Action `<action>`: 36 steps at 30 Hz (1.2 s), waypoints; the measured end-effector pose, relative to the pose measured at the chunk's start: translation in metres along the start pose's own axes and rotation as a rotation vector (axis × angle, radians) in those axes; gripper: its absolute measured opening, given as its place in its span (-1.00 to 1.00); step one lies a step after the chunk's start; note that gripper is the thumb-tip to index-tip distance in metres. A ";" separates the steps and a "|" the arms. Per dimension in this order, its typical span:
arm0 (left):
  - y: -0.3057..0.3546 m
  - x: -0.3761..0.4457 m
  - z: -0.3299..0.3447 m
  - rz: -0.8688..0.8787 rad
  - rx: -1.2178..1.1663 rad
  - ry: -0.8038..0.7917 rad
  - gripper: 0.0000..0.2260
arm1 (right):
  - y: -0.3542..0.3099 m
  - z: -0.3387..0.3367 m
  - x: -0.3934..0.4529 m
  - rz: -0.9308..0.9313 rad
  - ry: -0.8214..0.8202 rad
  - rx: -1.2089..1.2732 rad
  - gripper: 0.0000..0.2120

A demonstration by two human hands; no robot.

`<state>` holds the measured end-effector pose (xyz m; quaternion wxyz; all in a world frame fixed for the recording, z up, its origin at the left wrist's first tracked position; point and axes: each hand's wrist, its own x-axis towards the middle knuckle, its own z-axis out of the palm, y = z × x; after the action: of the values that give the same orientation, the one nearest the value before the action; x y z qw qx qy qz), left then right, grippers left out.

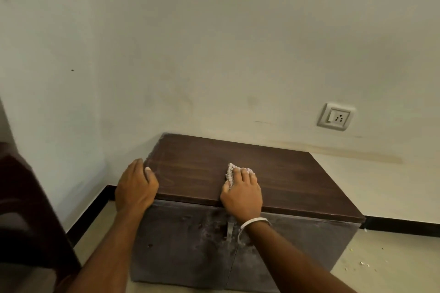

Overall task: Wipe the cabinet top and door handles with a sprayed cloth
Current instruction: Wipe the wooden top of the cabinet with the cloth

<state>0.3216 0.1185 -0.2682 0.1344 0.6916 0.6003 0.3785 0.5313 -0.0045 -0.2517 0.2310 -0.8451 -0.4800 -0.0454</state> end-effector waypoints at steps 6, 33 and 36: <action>0.001 0.001 -0.002 -0.014 -0.063 -0.004 -0.59 | -0.061 0.023 -0.006 -0.089 -0.014 0.045 -0.46; -0.020 0.022 -0.002 -0.245 -0.728 -0.205 -0.35 | -0.127 0.046 -0.011 -0.272 -0.132 0.159 -0.44; -0.020 0.021 -0.005 -0.286 -0.831 -0.232 -0.43 | -0.127 0.046 -0.013 -0.254 -0.111 0.128 -0.44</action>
<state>0.3030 0.1418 -0.2699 0.5180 0.5269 0.4680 0.4848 0.4118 0.0600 -0.2521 0.2497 -0.7624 -0.5969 0.0031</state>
